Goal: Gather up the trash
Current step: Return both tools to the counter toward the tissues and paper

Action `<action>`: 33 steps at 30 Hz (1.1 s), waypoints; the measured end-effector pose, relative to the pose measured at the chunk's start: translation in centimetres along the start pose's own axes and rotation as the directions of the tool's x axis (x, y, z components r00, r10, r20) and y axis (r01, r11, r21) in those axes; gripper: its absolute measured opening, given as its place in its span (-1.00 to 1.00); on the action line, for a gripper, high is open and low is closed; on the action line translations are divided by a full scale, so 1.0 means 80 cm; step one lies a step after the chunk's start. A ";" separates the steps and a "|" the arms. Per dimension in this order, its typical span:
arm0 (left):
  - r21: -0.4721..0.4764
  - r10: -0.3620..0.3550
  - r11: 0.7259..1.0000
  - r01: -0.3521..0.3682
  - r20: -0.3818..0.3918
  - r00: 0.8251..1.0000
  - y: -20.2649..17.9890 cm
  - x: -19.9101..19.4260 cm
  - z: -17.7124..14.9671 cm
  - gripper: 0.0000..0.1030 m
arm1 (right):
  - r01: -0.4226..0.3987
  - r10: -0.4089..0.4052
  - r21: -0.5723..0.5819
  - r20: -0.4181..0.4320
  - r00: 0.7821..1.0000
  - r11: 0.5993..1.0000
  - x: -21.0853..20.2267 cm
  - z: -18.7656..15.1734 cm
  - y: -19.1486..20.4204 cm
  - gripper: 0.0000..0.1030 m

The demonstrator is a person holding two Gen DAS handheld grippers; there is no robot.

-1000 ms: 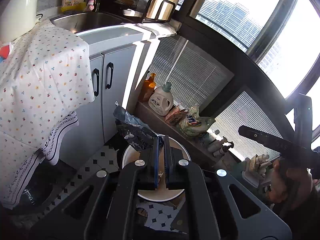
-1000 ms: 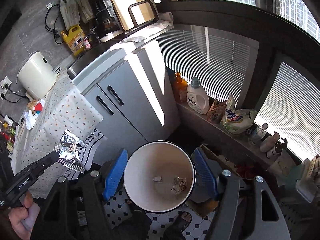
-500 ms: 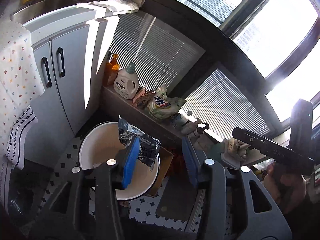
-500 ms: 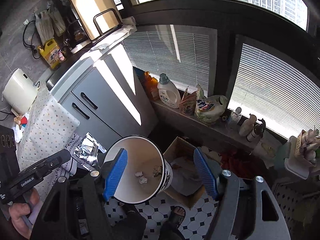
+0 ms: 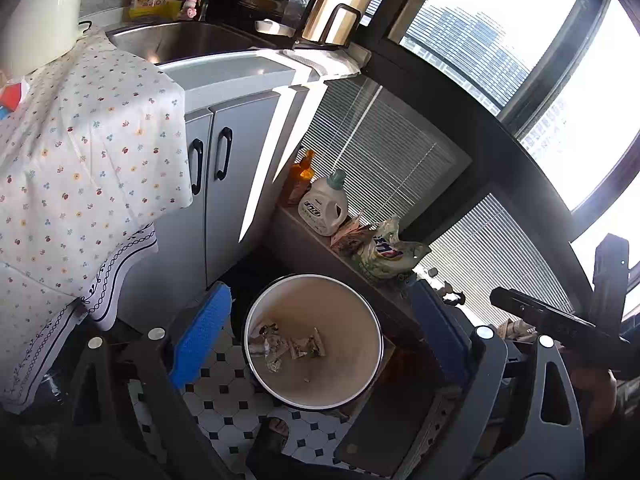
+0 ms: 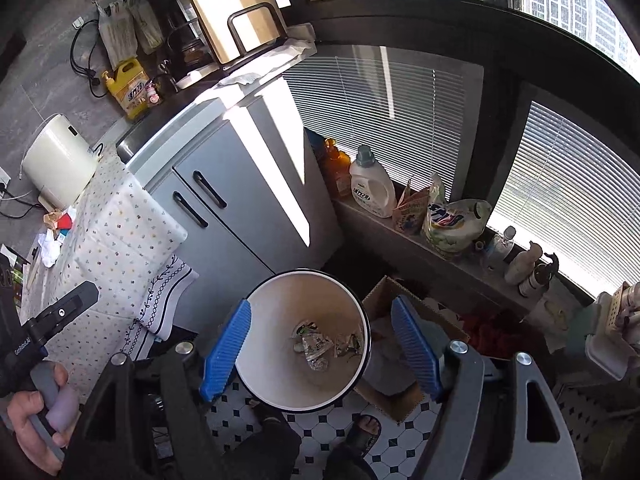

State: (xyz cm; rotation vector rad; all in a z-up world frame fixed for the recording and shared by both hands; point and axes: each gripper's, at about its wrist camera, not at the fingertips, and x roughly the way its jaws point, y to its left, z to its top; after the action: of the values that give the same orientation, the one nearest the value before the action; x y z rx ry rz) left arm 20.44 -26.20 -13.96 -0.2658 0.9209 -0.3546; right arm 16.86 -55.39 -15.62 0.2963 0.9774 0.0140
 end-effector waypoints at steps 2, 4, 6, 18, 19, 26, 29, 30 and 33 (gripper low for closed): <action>-0.026 0.026 0.999 -0.025 0.018 1.000 0.017 -0.014 -0.001 0.81 | -0.019 0.019 -0.026 -0.002 1.000 0.999 0.004 0.004 0.018 0.43; -0.054 0.051 0.997 -0.049 0.037 0.998 0.034 -0.028 -0.002 0.84 | -0.037 0.037 -0.049 -0.004 0.999 0.998 0.007 0.007 0.036 0.46; -0.085 0.076 0.994 -0.072 0.053 0.996 0.052 -0.042 -0.002 0.85 | -0.052 0.051 -0.069 -0.006 0.999 0.996 0.011 0.011 0.054 0.51; -0.217 0.215 0.960 -0.178 0.156 0.964 0.156 -0.126 0.012 0.89 | -0.118 0.125 -0.188 0.025 0.992 0.975 0.030 0.042 0.186 0.85; -0.227 0.224 0.956 -0.184 0.164 0.961 0.166 -0.132 0.015 0.89 | -0.121 0.129 -0.197 0.028 0.991 0.973 0.031 0.044 0.197 0.85; -0.285 0.284 0.933 -0.219 0.209 0.936 0.247 -0.169 0.043 0.89 | -0.131 0.143 -0.235 0.033 0.989 0.963 0.047 0.061 0.279 0.85; -0.298 0.298 0.927 -0.226 0.222 0.929 0.280 -0.179 0.055 0.89 | -0.129 0.143 -0.239 0.042 0.989 0.962 0.053 0.066 0.313 0.85; -0.301 0.302 0.926 -0.229 0.224 0.927 0.292 -0.181 0.059 0.89 | -0.130 0.144 -0.238 0.043 0.989 0.963 0.055 0.067 0.325 0.85; -0.320 0.309 0.919 -0.228 0.231 0.923 0.326 -0.184 0.070 0.89 | -0.131 0.145 -0.246 0.040 0.989 0.960 0.064 0.068 0.359 0.85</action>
State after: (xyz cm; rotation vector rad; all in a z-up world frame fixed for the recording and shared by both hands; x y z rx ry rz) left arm 21.65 3.96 -9.73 -0.4382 0.7163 0.0784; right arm 27.64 -28.41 -9.67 0.1375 0.8858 0.2502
